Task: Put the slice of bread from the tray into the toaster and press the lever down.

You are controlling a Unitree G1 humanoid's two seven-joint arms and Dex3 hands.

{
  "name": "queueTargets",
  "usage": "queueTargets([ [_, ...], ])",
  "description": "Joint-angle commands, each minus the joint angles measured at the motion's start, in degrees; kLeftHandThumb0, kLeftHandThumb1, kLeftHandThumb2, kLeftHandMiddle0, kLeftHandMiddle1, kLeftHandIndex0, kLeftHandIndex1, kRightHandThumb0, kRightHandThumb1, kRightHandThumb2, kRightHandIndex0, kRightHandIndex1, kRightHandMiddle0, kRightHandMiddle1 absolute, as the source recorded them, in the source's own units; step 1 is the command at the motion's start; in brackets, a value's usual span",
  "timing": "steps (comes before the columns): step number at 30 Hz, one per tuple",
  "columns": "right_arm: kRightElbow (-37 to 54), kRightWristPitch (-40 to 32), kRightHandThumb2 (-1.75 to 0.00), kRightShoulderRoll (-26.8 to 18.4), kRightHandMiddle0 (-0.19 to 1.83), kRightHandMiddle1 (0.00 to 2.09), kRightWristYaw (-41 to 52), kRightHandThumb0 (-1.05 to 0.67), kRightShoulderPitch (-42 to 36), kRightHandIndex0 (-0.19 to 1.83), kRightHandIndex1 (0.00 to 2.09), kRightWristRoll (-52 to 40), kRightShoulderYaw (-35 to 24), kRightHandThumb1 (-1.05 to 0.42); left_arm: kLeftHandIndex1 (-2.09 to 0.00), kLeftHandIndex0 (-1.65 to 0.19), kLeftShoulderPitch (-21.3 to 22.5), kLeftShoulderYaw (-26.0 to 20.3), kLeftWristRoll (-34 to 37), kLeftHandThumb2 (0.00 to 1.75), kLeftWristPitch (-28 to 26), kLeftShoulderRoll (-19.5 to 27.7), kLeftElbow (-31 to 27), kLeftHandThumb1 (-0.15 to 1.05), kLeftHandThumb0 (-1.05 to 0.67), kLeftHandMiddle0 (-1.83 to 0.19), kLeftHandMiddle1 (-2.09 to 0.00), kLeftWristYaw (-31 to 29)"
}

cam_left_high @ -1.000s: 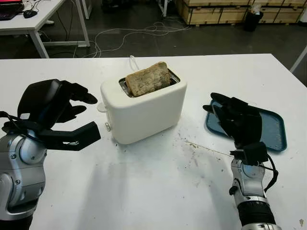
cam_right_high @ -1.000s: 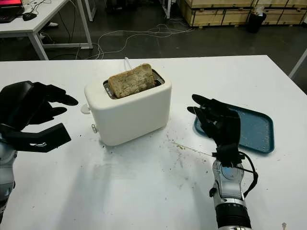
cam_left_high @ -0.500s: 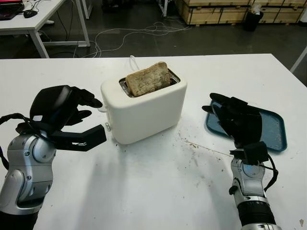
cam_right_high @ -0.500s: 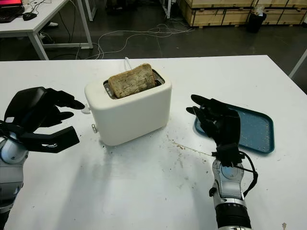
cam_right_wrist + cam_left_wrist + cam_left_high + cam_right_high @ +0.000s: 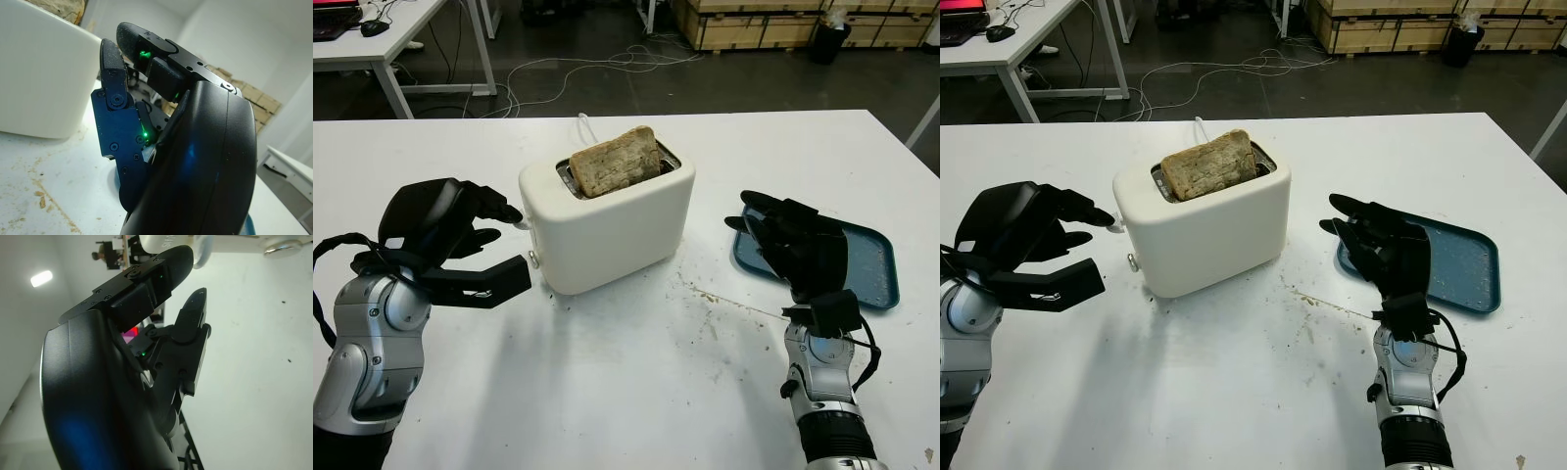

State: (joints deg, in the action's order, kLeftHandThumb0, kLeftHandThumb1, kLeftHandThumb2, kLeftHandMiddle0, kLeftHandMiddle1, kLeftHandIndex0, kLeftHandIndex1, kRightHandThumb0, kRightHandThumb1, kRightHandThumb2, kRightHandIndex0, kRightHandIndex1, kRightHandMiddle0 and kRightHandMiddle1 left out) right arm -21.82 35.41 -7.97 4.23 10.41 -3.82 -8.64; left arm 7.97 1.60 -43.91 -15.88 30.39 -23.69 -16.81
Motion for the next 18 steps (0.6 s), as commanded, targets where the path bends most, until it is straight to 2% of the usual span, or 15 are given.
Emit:
queueTargets([
  [1, 0.4, -0.6, -0.14, 0.4, 1.1, 0.0, 0.3, -0.44, -0.1, 1.2, 0.18, -1.1, -0.2, -0.92, 0.0, -1.18, 1.1, 0.4, -0.6, 0.0, 0.4, -0.1, 0.6, 0.86, -0.05, -1.06, -0.93, 0.7],
  [13, 0.8, -0.6, -0.15, 0.7, 1.1, 0.0, 0.9, -0.43, -0.2, 1.2, 0.18, -1.4, -0.3, -0.92, -0.01, -1.2, 1.4, 0.4, 0.6, 0.0, 2.5, -0.3, 2.5, 0.86, -0.04, -1.07, -0.93, 2.3],
  [18, 0.4, -0.5, -0.14, 0.6, 1.1, 0.0, 0.8, -0.43, -0.1, 1.2, 0.19, -1.3, -0.4, -0.92, -0.01, -1.21, 1.7, 0.6, 0.9, 0.0, 2.7, -0.7, 2.8, 0.87, -0.03, -1.06, -0.99, 2.2],
])
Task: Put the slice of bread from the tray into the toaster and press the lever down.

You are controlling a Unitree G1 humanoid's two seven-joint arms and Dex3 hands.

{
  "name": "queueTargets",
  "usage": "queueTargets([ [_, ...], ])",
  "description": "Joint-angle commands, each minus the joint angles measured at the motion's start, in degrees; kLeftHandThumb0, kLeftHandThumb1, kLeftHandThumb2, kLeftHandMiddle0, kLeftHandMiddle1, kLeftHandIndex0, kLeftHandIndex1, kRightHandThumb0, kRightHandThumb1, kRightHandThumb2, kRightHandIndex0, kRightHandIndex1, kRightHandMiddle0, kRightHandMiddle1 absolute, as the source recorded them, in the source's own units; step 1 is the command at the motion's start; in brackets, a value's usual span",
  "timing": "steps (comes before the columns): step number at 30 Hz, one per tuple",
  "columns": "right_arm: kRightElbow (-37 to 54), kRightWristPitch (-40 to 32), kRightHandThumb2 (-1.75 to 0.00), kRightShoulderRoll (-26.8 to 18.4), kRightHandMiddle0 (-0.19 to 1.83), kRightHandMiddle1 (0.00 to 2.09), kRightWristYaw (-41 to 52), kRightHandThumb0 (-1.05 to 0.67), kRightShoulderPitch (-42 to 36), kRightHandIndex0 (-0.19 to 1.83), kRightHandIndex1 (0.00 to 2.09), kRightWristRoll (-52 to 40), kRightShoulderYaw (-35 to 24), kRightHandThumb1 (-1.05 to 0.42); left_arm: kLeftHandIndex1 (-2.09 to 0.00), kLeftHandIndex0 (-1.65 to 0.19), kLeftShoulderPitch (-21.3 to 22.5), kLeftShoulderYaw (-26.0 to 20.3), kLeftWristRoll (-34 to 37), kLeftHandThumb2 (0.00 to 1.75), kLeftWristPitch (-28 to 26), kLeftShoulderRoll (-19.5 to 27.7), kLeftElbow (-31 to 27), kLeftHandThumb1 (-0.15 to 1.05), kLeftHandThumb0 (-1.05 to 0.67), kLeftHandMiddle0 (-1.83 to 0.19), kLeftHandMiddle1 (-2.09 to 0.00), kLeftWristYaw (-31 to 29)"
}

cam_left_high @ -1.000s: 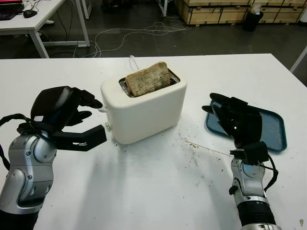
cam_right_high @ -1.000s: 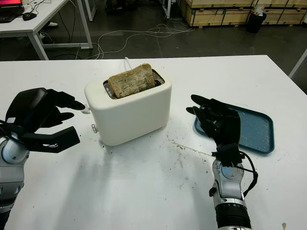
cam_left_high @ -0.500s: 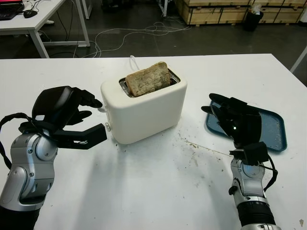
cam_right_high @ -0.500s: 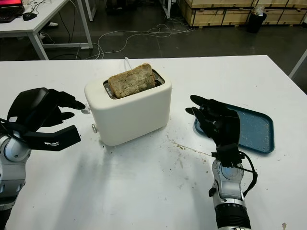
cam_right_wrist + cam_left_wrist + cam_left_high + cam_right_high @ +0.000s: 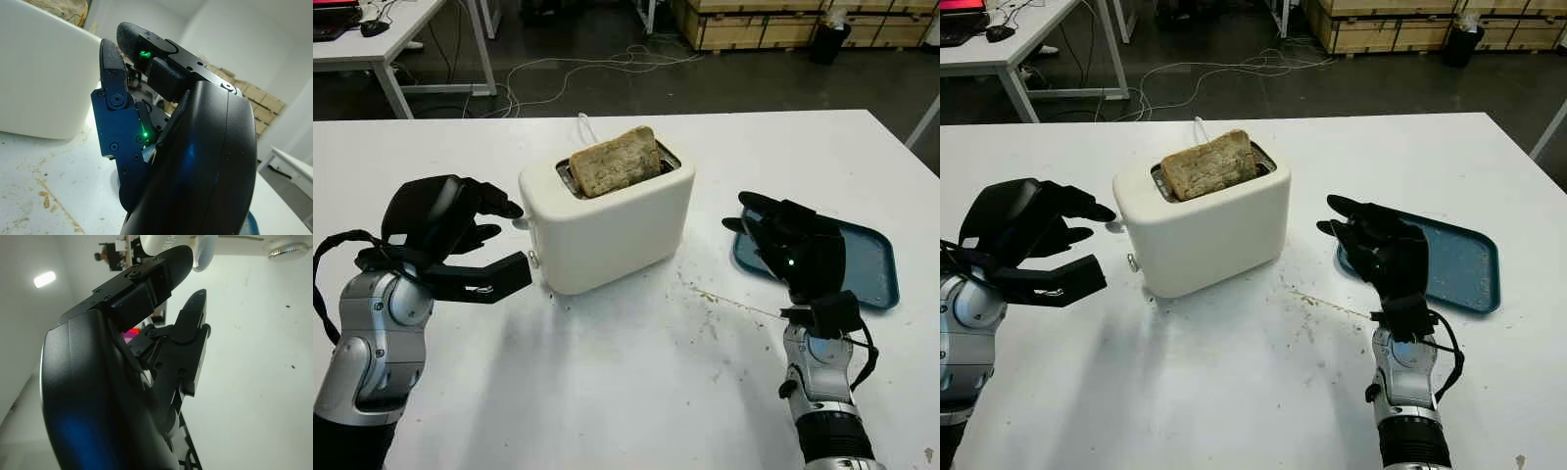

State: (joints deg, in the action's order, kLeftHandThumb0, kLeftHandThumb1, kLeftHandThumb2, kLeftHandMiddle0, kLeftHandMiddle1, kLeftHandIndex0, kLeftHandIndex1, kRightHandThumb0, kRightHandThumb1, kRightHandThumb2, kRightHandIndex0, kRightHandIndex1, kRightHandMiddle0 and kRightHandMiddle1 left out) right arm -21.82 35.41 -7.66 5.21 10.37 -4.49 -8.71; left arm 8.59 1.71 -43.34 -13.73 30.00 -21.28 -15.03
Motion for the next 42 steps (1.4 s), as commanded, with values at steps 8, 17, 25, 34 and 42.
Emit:
queueTargets([
  [8, 0.5, -0.6, -0.14, 0.3, 1.1, 0.0, 0.0, -0.43, -0.2, 1.19, 0.19, -1.0, -0.4, -0.92, 0.0, -1.2, 1.4, 0.8, 0.4, 0.0, 1.1, -0.1, 1.1, 0.86, -0.03, -1.03, -0.95, 0.3],
  [17, -0.5, 0.7, -0.15, 0.1, 1.09, 0.0, -0.3, -0.42, 0.1, 1.19, 0.19, -0.1, -0.6, -0.92, -0.01, -1.21, 2.1, 1.3, 0.0, 0.0, 0.5, 0.2, 2.0, 0.87, -0.04, -1.06, -0.93, -1.3],
  [25, -0.1, 0.4, -0.15, 0.3, 1.09, 0.0, -0.3, -0.42, 0.1, 1.19, 0.2, -0.3, -0.6, -0.92, -0.01, -1.23, 2.2, 2.1, -0.8, 0.0, 0.4, 0.5, 2.3, 0.86, -0.03, -1.04, -1.0, -1.5],
  [34, 0.5, 0.3, -0.15, 0.3, 1.09, 0.0, -0.2, -0.42, -0.2, 1.18, 0.2, -0.4, -0.6, -0.92, 0.0, -1.22, 2.3, 2.6, -0.7, 0.0, -0.6, 0.1, 3.2, 0.88, -0.04, -0.99, -1.04, -2.3],
  [42, 0.5, 0.1, -0.14, 0.2, 1.09, 0.0, -0.1, -0.42, -0.2, 1.18, 0.21, -0.5, -0.7, -0.92, -0.01, -1.25, 1.4, 4.0, -0.2, 0.0, -1.4, -1.0, 4.5, 0.91, -0.03, -0.99, -1.07, -2.2],
])
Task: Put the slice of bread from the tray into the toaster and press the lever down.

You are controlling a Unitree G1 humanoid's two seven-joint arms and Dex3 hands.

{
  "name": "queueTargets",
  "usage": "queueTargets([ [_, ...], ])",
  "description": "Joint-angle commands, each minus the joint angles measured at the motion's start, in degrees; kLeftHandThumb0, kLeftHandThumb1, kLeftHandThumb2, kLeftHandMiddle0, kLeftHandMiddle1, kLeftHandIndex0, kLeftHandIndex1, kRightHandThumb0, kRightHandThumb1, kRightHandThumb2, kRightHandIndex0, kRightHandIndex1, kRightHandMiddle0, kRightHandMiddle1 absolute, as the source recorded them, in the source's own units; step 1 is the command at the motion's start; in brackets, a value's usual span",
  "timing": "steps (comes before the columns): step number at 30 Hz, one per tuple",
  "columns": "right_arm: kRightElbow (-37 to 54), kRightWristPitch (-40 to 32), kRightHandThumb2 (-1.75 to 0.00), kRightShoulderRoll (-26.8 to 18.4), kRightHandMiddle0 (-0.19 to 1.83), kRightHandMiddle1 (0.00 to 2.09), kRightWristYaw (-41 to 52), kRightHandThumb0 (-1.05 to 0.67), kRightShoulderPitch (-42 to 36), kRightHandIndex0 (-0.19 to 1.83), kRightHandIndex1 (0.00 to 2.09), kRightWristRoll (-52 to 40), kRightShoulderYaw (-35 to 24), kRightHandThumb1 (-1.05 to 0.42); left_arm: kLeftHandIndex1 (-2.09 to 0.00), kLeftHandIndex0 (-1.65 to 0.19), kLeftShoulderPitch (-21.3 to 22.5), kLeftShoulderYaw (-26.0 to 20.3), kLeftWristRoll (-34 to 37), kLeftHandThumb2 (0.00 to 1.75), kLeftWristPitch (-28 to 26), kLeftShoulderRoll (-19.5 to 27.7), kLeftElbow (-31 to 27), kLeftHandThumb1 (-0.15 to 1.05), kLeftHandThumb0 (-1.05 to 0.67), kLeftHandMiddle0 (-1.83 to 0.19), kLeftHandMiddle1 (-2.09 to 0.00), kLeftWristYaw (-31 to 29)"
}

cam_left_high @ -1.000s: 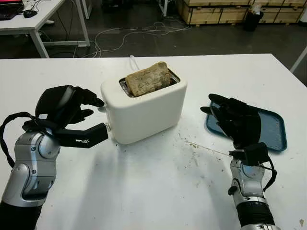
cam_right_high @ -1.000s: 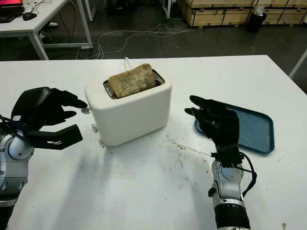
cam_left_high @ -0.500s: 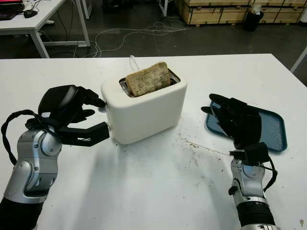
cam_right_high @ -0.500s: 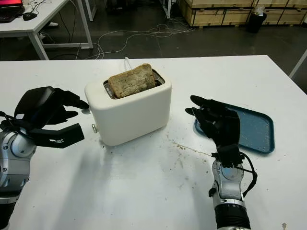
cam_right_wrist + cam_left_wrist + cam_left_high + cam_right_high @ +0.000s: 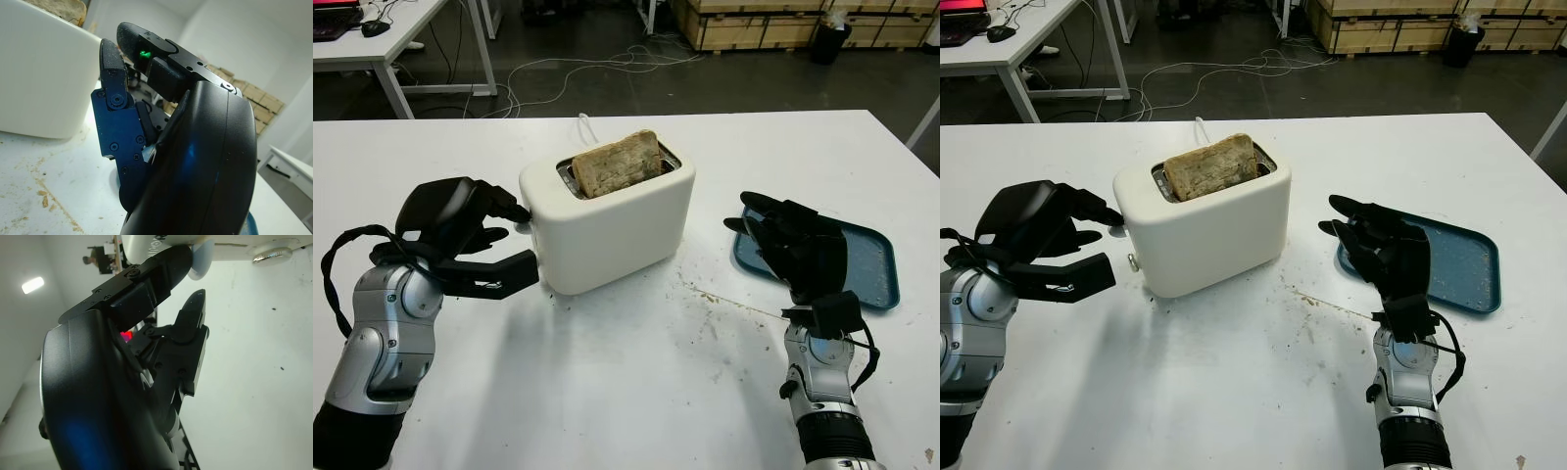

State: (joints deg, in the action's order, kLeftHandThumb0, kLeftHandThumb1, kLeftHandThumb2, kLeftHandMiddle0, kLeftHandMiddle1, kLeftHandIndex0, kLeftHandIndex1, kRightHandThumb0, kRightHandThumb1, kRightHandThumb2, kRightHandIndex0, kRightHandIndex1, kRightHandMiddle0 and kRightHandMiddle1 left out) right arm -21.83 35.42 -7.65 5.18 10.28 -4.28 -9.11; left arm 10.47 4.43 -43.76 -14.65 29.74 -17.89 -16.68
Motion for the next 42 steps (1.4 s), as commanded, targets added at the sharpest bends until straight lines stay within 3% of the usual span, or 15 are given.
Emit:
queueTargets([
  [1, 0.6, 0.1, -0.14, 0.2, 1.09, 0.0, -0.2, -0.42, -0.2, 1.18, 0.21, -0.5, -0.3, -0.92, -0.01, -1.24, -0.8, 1.5, 0.4, 0.0, -0.8, -1.1, 1.1, 0.91, -0.03, -0.99, -1.07, -0.6],
  [6, 0.5, 0.7, -0.14, 0.2, 1.09, 0.0, -0.2, -0.42, -0.1, 1.18, 0.22, -0.6, -0.3, -0.92, 0.0, -1.18, -3.4, 3.2, 1.7, 0.03, -1.3, -4.4, 2.2, 0.92, 0.01, -0.96, -1.04, 1.2],
  [8, 0.2, 1.0, -0.14, 0.3, 1.09, 0.0, -0.2, -0.42, -0.1, 1.18, 0.22, -0.5, -0.4, -0.92, 0.0, -1.15, -4.8, 4.7, 1.5, 0.05, -0.5, -6.7, 4.8, 0.92, 0.02, -0.97, -1.04, 4.5],
  [13, 0.4, 0.8, -0.14, 0.4, 1.1, 0.0, -0.2, -0.41, -0.2, 1.19, 0.23, -0.6, -0.4, -0.92, 0.0, -1.1, -6.7, 8.9, 0.7, 0.06, 2.3, -10.7, 12.5, 0.92, 0.05, -1.01, -0.81, 13.0],
  [18, 0.9, -0.1, -0.14, 0.3, 1.1, 0.0, 0.0, -0.42, -0.5, 1.18, 0.23, -0.9, -0.4, -0.92, 0.0, -1.07, -9.5, 11.4, 1.8, 0.11, 2.5, -13.5, 14.9, 0.92, 0.06, -0.96, -0.71, 16.9],
  [25, 0.4, -0.1, -0.14, 0.6, 1.09, 0.0, 0.5, -0.42, -0.4, 1.17, 0.23, -1.4, -0.1, -0.92, 0.0, -1.05, -12.0, 11.7, 1.8, 0.16, -0.3, -14.8, 12.1, 0.92, 0.06, -0.93, -0.69, 16.1],
  [38, 0.7, -0.6, -0.13, 0.5, 1.1, 0.0, 0.6, -0.42, -0.6, 1.18, 0.24, -1.6, 0.0, -0.92, -0.02, -1.06, -10.9, 10.9, 2.1, 0.15, -0.8, -13.1, 10.9, 0.92, 0.08, -0.96, -0.73, 16.4],
  [42, 0.9, -0.7, -0.13, 0.5, 1.1, 0.0, 0.3, -0.43, -0.7, 1.18, 0.24, -1.2, 0.1, -0.92, -0.02, -1.07, -10.1, 10.3, 3.2, 0.17, -0.1, -12.3, 11.5, 0.92, 0.06, -0.91, -0.94, 16.6],
])
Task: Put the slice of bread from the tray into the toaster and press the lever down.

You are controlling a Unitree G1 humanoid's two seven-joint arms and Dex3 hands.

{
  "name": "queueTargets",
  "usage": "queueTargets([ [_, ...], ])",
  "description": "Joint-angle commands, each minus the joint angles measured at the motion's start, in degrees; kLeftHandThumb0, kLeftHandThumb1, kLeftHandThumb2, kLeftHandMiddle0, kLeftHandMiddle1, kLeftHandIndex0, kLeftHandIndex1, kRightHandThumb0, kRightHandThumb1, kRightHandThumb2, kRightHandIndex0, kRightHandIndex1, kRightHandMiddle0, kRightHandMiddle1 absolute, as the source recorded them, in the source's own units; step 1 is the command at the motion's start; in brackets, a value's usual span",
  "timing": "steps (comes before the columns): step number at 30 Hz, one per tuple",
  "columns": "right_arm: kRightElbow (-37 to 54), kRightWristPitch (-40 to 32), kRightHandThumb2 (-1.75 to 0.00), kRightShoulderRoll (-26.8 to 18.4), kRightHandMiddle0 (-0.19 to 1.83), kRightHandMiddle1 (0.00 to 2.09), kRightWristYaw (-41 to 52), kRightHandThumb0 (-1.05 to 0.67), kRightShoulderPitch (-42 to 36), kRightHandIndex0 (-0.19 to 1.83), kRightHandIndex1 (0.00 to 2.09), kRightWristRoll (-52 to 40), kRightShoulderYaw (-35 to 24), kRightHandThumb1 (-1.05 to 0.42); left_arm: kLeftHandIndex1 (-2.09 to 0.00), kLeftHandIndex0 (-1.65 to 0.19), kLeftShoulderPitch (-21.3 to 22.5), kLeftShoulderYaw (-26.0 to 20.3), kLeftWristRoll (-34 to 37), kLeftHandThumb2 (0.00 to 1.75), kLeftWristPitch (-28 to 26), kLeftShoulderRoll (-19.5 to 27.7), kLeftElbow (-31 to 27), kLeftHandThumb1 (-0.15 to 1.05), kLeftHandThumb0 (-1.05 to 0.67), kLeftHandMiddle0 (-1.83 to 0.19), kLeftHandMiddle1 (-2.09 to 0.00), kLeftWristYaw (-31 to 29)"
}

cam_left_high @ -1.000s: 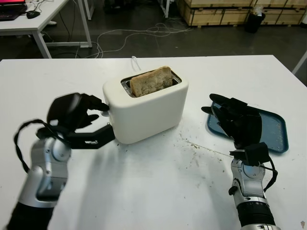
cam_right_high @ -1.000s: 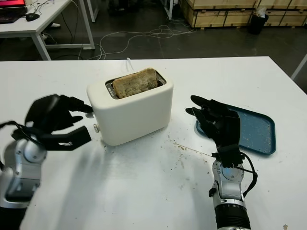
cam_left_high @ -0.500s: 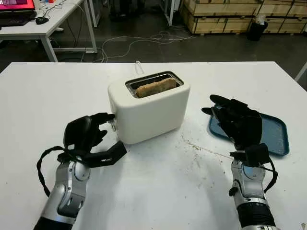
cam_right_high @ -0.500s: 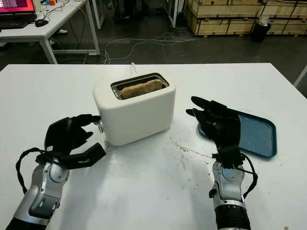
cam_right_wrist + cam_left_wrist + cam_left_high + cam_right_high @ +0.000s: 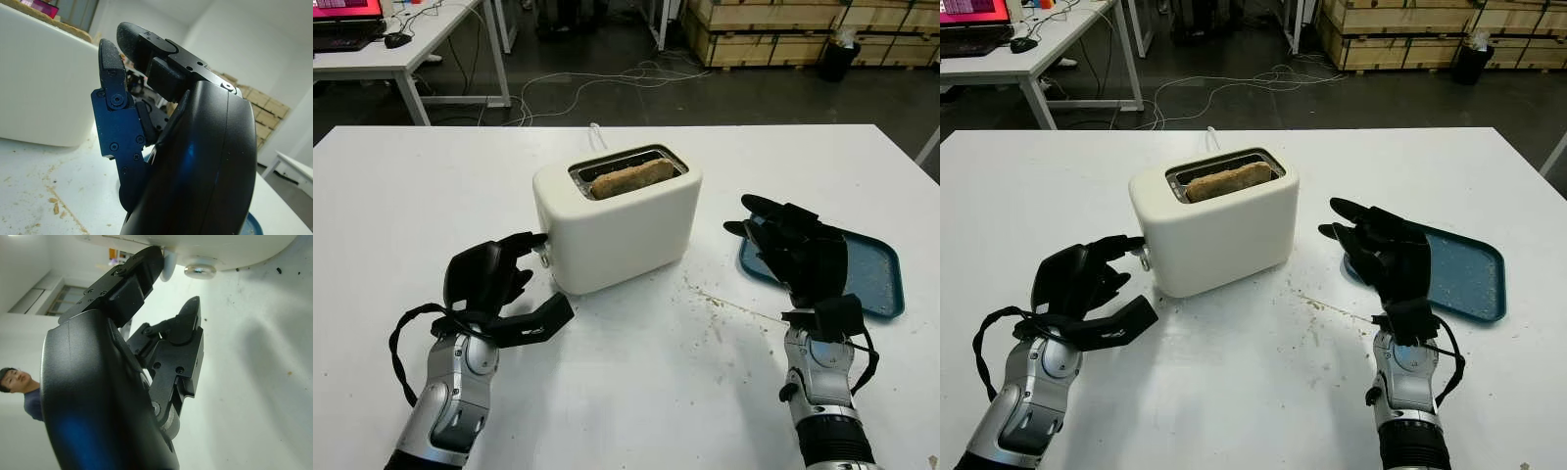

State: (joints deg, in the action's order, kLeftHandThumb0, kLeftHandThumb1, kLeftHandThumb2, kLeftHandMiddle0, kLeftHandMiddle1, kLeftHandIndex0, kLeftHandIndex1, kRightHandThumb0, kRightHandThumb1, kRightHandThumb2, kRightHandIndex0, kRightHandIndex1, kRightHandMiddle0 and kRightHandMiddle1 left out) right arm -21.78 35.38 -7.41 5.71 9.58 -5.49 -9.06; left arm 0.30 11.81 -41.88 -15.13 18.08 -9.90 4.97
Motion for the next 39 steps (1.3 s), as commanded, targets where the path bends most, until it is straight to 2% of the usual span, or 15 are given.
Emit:
queueTargets([
  [1, 0.8, -0.4, -0.13, 0.2, 1.1, 0.0, -0.1, -0.43, 0.1, 1.18, 0.25, -0.1, 0.0, -0.92, -0.02, -1.08, 0.4, 2.9, 1.4, 0.16, 0.5, -0.1, 3.7, 0.92, 0.05, -0.91, -0.96, -5.3],
  [7, 1.1, -1.0, -0.14, 0.3, 1.1, 0.0, -0.2, -0.43, -0.1, 1.17, 0.25, -0.2, 0.1, -0.92, -0.05, -1.16, 3.0, 3.1, 1.0, 0.28, -1.4, 2.1, 3.3, 0.92, 0.0, -0.88, -1.06, -7.7],
  [8, 1.2, -1.0, -0.13, 0.3, 1.1, 0.0, -0.2, -0.43, -0.1, 1.17, 0.25, -0.2, 0.1, -0.92, -0.07, -1.19, 3.7, 3.5, 0.2, 0.3, -2.5, 2.2, 3.1, 0.92, -0.02, -0.87, -1.12, -8.4],
  [11, 1.4, -1.1, -0.13, 0.3, 1.1, 0.0, -0.3, -0.43, -0.2, 1.17, 0.25, -0.2, 0.1, -0.92, -0.13, -1.23, 5.8, 5.6, -3.0, 0.34, -7.1, 1.8, 3.1, 0.92, -0.09, -0.7, -1.52, -10.8],
  [13, 1.3, -0.9, -0.13, 0.4, 1.1, 0.0, -0.3, -0.43, -0.3, 1.17, 0.25, -0.1, 0.0, -0.92, -0.17, -1.24, 7.3, 8.4, -6.7, 0.28, -11.5, 0.5, 4.3, 0.92, -0.11, -0.67, -1.61, -12.5],
  [16, 0.9, -0.4, -0.13, 0.1, 1.1, 0.0, -0.3, -0.43, -0.3, 1.17, 0.25, 0.0, -0.1, -0.92, -0.19, -1.2, 8.3, 11.9, -9.8, 0.21, -18.1, -3.3, 8.1, 0.92, -0.08, -0.71, -1.53, -14.1],
  [17, 1.1, -0.5, -0.13, 0.0, 1.1, 0.0, -0.4, -0.43, -0.4, 1.17, 0.25, 0.2, -0.1, -0.92, -0.26, -1.19, 8.1, 13.1, -10.2, 0.19, -18.7, -4.1, 9.7, 0.92, -0.07, -0.68, -1.6, -13.9],
  [20, 1.7, -1.0, -0.14, -0.3, 1.11, 0.0, -0.9, -0.44, -0.6, 1.17, 0.26, 1.0, -0.2, -0.92, -0.81, -0.94, 7.5, 15.6, -10.7, 0.16, -19.0, -5.5, 13.2, 0.92, -0.03, -0.65, -1.69, -13.8],
  [21, 1.5, -0.8, -0.14, -0.4, 1.1, 0.0, -1.0, -0.44, -0.5, 1.17, 0.25, 1.1, -0.2, -0.92, -0.9, -0.87, 7.3, 16.1, -10.9, 0.18, -18.9, -5.9, 13.9, 0.92, -0.03, -0.63, -1.67, -13.9],
  [23, 0.9, 0.0, -0.14, -0.5, 1.1, 0.0, -0.8, -0.43, -0.2, 1.17, 0.25, 1.2, -0.2, -0.92, -0.91, -0.81, 6.8, 16.5, -11.1, 0.21, -18.7, -6.4, 14.2, 0.92, -0.01, -0.65, -1.52, -13.8],
  [26, 0.3, 0.6, -0.15, -0.5, 1.1, 0.0, -0.3, -0.43, 0.0, 1.17, 0.26, 0.7, -0.1, -0.92, -0.89, -0.78, 6.8, 16.3, -11.1, 0.24, -19.9, -6.8, 13.6, 0.92, -0.01, -0.64, -1.47, -14.7],
  [31, 0.6, -0.3, -0.15, -0.4, 1.1, 0.0, -0.4, -0.43, -0.1, 1.17, 0.26, 0.6, 0.0, -0.92, -0.67, -0.85, 6.8, 16.4, -11.2, 0.25, -20.3, -6.5, 13.2, 0.92, -0.02, -0.66, -1.38, -14.1],
  [35, 1.1, -0.8, -0.14, -0.3, 1.1, 0.0, -0.2, -0.44, -0.3, 1.17, 0.26, 0.4, 0.0, -0.92, -0.66, -0.86, 6.5, 15.6, -10.2, 0.28, -20.1, -7.2, 13.1, 0.92, -0.01, -0.64, -1.45, -13.2],
  [36, 1.1, -0.8, -0.14, -0.3, 1.1, 0.0, -0.2, -0.44, -0.3, 1.17, 0.26, 0.2, 0.0, -0.92, -0.73, -0.85, 6.5, 15.6, -10.3, 0.28, -20.3, -7.2, 12.8, 0.92, -0.01, -0.61, -1.54, -13.3],
  [39, 1.1, -0.8, -0.14, -0.2, 1.11, 0.0, -0.2, -0.44, -0.4, 1.17, 0.26, 0.2, 0.0, -0.92, -0.83, -0.83, 6.2, 15.6, -10.4, 0.26, -19.8, -7.2, 12.5, 0.92, -0.01, -0.64, -1.53, -12.6],
])
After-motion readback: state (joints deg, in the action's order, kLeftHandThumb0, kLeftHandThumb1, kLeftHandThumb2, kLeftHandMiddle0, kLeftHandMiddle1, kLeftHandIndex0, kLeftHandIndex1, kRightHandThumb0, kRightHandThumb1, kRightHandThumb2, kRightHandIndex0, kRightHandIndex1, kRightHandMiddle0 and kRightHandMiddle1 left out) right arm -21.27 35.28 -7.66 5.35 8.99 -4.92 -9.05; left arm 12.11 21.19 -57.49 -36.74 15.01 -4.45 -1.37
